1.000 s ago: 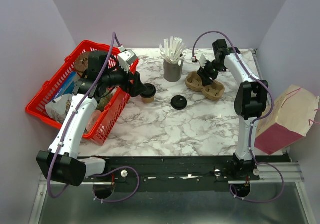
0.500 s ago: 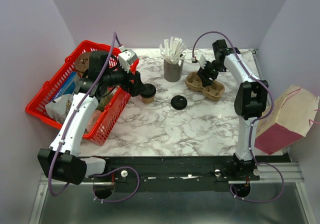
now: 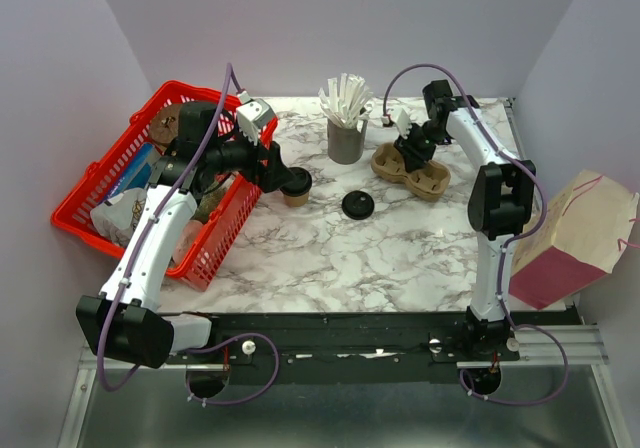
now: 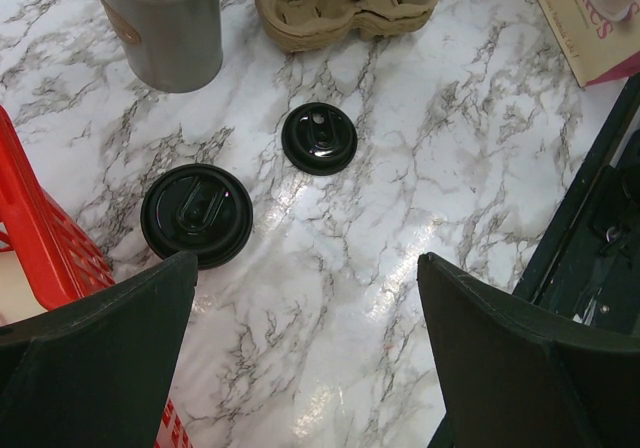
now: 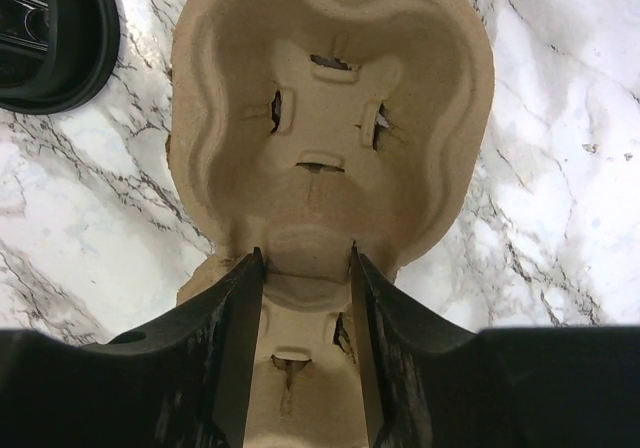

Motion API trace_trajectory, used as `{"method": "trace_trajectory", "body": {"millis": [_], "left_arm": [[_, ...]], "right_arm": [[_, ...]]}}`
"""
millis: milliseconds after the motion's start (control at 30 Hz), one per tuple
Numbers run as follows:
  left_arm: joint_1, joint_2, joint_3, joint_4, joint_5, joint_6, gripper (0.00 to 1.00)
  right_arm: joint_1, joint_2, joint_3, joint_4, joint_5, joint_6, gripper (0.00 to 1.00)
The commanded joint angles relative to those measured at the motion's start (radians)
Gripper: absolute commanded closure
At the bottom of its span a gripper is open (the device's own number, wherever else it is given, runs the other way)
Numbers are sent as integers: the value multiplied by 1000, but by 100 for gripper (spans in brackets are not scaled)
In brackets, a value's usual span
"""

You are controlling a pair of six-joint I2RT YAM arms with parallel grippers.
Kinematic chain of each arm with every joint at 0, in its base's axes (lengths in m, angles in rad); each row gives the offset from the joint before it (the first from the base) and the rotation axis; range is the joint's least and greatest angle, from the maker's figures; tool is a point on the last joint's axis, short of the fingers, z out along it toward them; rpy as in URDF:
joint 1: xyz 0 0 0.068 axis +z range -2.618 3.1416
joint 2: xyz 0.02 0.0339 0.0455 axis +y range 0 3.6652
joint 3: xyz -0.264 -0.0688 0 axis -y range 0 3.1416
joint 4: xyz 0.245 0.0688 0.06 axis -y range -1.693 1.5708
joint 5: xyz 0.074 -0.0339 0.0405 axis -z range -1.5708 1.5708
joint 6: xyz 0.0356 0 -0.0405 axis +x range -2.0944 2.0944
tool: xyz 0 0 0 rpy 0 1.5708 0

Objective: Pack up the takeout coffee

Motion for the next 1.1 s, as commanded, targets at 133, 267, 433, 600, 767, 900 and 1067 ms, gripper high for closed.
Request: {"method": "trace_trajectory", "body": {"millis": [133, 267, 433, 600, 767, 900, 1067], "left_arm": [[6, 1, -11, 22, -7, -6, 1], [6, 3, -9, 29, -4, -9, 1], [5, 12, 0, 31, 6, -20, 1], [5, 13, 12, 12, 4, -17, 1], [5, 7, 12, -1, -7, -8, 2], [5, 6, 8, -3, -11, -5, 1], [5, 13, 8, -1, -11, -5, 1]], "right_arm": [[6, -118, 34, 28, -13, 75, 53], [4, -167, 15, 38, -26, 99, 55], [4, -149, 18, 17, -22, 95, 51], [6, -66, 83, -12, 16, 98, 41], [4, -15, 104, 3, 26, 116, 40], [6, 3, 102, 8, 15, 129, 42], [6, 19, 91, 8, 32, 116, 41]]}}
